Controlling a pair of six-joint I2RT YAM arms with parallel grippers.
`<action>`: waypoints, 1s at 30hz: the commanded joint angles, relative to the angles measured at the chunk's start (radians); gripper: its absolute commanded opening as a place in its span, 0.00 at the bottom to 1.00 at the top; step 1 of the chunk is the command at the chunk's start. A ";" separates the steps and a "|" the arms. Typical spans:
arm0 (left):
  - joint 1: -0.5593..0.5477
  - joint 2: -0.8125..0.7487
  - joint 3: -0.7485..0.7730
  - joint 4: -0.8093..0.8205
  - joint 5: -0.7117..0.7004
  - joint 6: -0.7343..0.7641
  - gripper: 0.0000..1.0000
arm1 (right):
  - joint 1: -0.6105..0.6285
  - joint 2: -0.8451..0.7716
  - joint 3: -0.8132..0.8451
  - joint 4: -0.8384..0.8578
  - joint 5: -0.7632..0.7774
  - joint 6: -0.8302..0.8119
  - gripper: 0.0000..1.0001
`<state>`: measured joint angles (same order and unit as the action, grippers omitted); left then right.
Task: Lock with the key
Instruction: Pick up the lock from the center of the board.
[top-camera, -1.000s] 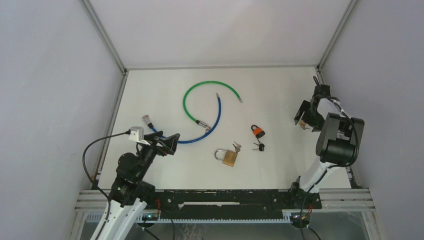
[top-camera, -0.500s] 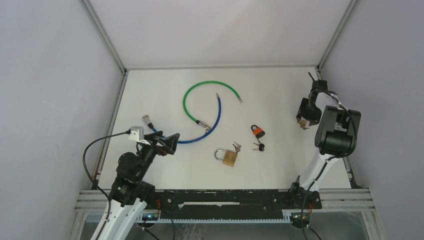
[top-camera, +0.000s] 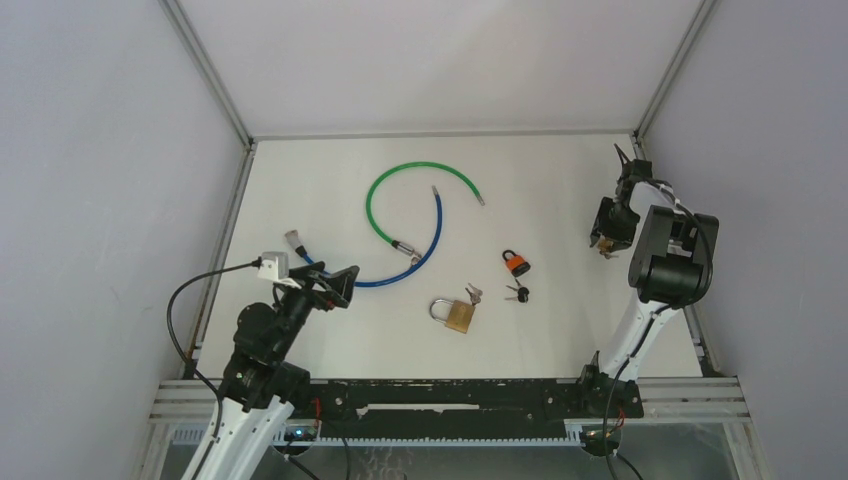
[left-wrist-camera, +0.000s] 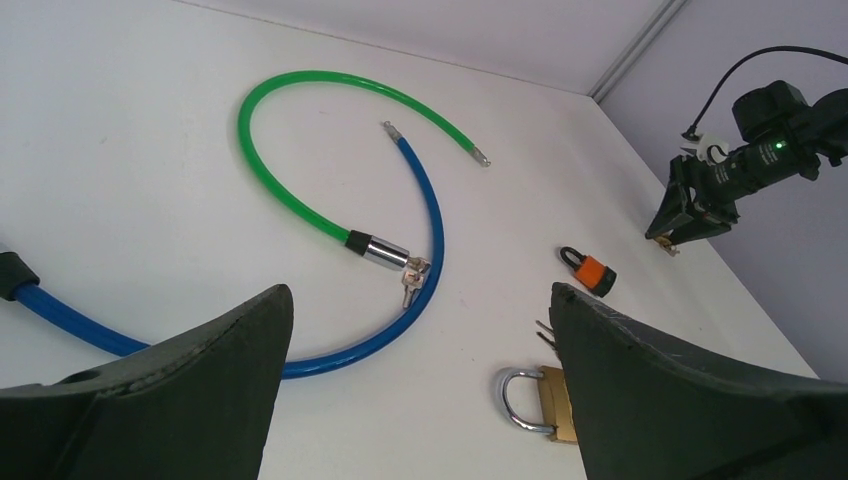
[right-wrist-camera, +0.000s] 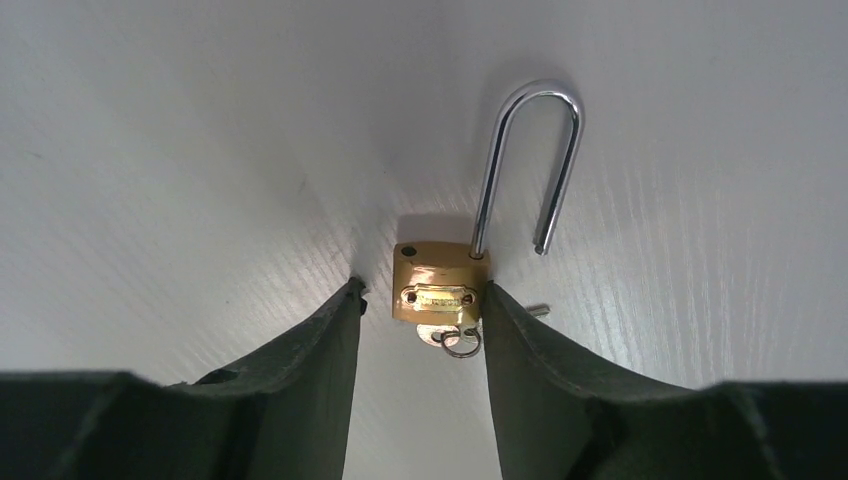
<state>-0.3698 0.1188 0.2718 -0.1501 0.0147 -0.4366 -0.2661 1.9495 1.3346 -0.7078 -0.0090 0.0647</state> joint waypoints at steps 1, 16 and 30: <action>0.014 0.018 0.046 0.039 0.021 0.015 1.00 | -0.006 0.040 0.032 -0.020 0.005 -0.009 0.49; 0.025 0.057 0.139 0.026 0.199 0.215 0.95 | 0.239 -0.283 -0.084 0.154 -0.175 -0.123 0.00; 0.022 0.441 0.628 -0.577 0.858 0.801 0.65 | 0.932 -0.716 -0.279 0.505 -0.472 -0.224 0.00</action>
<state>-0.3519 0.4683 0.7315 -0.5098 0.6865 0.1860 0.4896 1.3750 1.0637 -0.3496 -0.4496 -0.0967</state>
